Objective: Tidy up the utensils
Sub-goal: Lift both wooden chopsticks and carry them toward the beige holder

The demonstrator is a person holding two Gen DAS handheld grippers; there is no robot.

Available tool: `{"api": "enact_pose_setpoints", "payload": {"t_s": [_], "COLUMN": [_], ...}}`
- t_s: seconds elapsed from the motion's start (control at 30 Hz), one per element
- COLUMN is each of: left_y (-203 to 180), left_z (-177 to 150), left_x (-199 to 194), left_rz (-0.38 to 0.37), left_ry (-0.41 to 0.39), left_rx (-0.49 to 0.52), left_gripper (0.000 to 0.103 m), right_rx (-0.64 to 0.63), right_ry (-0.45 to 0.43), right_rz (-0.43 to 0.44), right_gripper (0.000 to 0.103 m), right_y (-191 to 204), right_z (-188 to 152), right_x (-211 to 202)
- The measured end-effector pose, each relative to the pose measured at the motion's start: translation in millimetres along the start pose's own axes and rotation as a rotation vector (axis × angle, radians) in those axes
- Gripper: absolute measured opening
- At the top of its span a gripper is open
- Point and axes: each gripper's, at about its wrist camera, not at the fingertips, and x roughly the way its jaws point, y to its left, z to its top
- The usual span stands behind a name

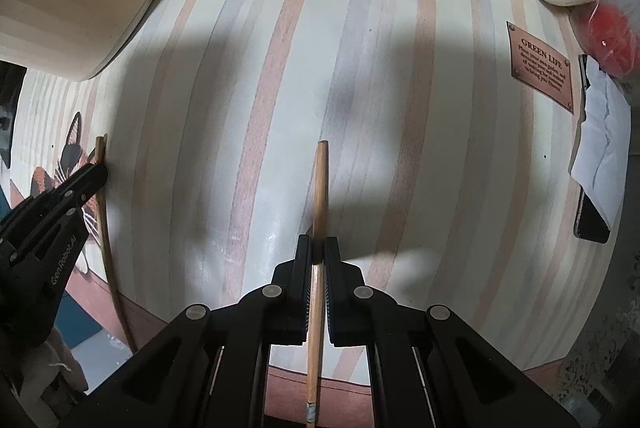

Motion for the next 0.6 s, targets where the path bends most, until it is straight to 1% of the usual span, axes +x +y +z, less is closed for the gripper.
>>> {"api": "enact_pose_setpoints", "payload": {"t_s": [0.07,0.17,0.27,0.33,0.47,0.5,0.53,0.6], "left_y": [1,9,16,20,32,35,35,42], "left_z": [1,-1,1,3,3,4,0,-3], "left_x": [-1,-11,-38,-61,-94,-103,-113,-124], "left_rz": [-0.013,-0.050,-0.070,-0.084,-0.106,-0.114,-0.117,-0.119], "left_ry": [-0.002,-0.020,-0.080,-0.133,-0.205,-0.224,-0.239,-0.267], "left_rx": [-0.009,-0.031,-0.035,-0.037,-0.049,-0.054,-0.058,-0.062], "left_gripper": [0.005,0.005,0.005,0.004,0.004,0.004,0.004,0.004], "right_rx": [0.012,0.053,0.072,0.068,0.070,0.074,0.079,0.086], "right_ry": [-0.026,-0.082,-0.148,-0.206,-0.310,-0.338,-0.358,-0.403], "right_rz": [0.003,0.049,0.090,0.103,0.127,0.141,0.149,0.175], "right_gripper": [0.006,0.005,0.005,0.005,0.005,0.004,0.000,0.000], "right_y": [0,-6,-9,-8,-8,-8,-6,-6], "right_z": [-3,-16,-24,-28,-37,-41,-45,-49], "right_x": [-1,-4,-18,-34,-62,-70,-74,-89]}}
